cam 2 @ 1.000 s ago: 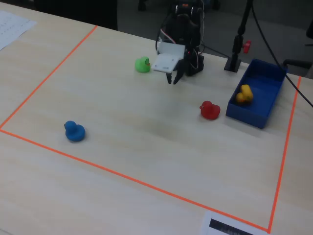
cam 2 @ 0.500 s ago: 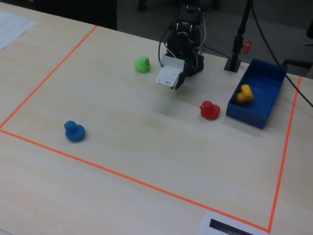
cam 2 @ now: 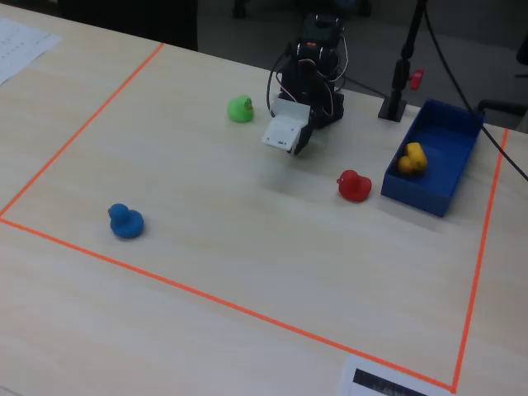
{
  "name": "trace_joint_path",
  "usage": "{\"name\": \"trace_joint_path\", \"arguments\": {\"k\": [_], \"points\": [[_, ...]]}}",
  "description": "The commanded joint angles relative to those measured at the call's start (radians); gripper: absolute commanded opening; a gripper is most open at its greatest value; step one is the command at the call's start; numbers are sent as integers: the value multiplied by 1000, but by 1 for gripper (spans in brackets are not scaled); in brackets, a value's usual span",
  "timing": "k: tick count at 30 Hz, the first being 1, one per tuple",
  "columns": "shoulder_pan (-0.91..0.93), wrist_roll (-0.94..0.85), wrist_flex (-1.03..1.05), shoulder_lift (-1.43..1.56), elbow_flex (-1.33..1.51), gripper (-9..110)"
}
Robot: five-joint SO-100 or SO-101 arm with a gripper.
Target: Grasp yellow duck and put it into box.
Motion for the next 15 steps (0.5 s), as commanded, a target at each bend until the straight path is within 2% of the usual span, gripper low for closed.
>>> {"name": "trace_joint_path", "arguments": {"k": [1, 15], "points": [[-2, -8, 6, -2, 5, 0], [-12, -15, 11, -2, 6, 0]]}}
